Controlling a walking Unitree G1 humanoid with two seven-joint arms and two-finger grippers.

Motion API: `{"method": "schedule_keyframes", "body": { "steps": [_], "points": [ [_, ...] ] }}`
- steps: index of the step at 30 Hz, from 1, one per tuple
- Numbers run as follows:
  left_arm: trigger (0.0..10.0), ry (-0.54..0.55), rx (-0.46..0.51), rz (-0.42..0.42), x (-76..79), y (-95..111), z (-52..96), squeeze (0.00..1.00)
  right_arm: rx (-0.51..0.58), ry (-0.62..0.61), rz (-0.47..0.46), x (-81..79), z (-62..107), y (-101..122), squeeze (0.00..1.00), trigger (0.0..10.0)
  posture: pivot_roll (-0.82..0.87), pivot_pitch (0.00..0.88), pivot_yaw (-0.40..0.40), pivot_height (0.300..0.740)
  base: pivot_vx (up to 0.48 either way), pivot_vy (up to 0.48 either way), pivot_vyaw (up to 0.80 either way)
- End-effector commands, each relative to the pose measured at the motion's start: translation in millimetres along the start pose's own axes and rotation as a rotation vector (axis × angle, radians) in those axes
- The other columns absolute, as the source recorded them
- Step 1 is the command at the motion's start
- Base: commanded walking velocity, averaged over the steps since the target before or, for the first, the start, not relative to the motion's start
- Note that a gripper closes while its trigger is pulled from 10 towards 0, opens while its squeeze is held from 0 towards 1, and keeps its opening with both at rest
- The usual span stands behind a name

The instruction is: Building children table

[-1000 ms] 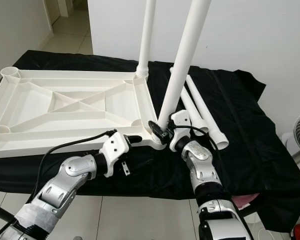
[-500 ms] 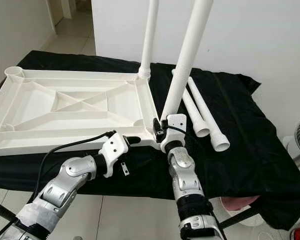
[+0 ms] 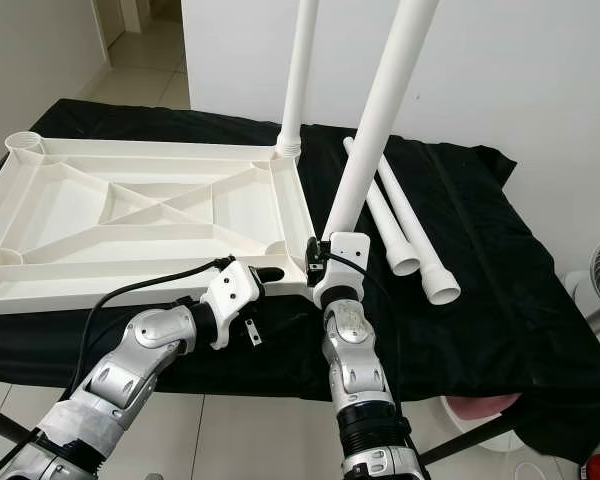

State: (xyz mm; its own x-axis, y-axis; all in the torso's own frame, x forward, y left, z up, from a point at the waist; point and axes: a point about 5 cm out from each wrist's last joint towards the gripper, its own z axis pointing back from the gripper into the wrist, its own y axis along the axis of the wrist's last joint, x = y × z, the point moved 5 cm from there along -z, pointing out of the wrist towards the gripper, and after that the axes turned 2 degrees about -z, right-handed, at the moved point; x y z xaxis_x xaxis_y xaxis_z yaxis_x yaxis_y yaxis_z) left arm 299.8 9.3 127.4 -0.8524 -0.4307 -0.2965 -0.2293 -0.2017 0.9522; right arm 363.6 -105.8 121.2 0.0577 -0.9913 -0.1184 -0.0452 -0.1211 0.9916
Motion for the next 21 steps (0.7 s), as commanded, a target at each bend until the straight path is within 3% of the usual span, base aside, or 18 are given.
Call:
{"method": "schedule_keyframes", "body": {
  "steps": [1, 6, 7, 8, 9, 17, 21],
  "points": [
    [10.0, 0.046, -0.001, -0.006, -4.4, -0.9, 0.9, 0.0, -0.031, 0.02, -0.005, -1.1, 2.2, -7.8, 1.0, 10.0, 0.06, 0.0, -0.11, 0.74, 0.0, 0.0, 0.0],
    [10.0, 0.041, 0.0, -0.006, -3.2, -1.1, 0.5, 0.0, -0.035, 0.102, 0.003, 0.8, -0.2, -4.8, 1.0, 10.0, 0.06, 0.0, -0.107, 0.74, 0.0, 0.0, 0.0],
    [10.0, 0.04, 0.0, -0.006, -3.0, -1.0, 0.3, 0.0, -0.039, 0.132, 0.019, 4.0, -1.8, -4.7, 0.87, 10.0, 0.06, 0.0, -0.107, 0.74, 0.0, 0.0, 0.0],
    [10.0, 0.04, 0.0, -0.006, -3.0, -1.0, 0.3, 0.0, -0.039, 0.132, 0.019, 4.0, -1.8, -4.7, 0.87, 10.0, 0.06, 0.0, -0.107, 0.74, 0.0, 0.0, 0.0],
    [10.0, 0.04, 0.0, -0.01, -3.2, -0.9, -0.5, 0.0, -0.047, 0.191, 0.052, 8.7, -5.2, -4.1, 0.0, 10.0, 0.06, 0.0, -0.108, 0.74, 0.0, 0.0, 0.0],
    [10.0, 0.039, 0.001, -0.012, -2.4, -0.5, -2.2, 0.0, -0.045, 0.316, 0.12, 9.7, -12.7, 0.2, 0.0, 10.0, 0.06, 0.0, -0.104, 0.74, 0.0, 0.0, 0.0],
    [10.0, 0.034, 0.0, -0.015, -2.2, -0.3, -3.0, 0.0, -0.06, 0.455, 0.168, 3.4, -18.8, 0.8, 0.0, 10.0, 0.06, 0.0, -0.093, 0.74, 0.0, 0.0, 0.0]
  ]
}}
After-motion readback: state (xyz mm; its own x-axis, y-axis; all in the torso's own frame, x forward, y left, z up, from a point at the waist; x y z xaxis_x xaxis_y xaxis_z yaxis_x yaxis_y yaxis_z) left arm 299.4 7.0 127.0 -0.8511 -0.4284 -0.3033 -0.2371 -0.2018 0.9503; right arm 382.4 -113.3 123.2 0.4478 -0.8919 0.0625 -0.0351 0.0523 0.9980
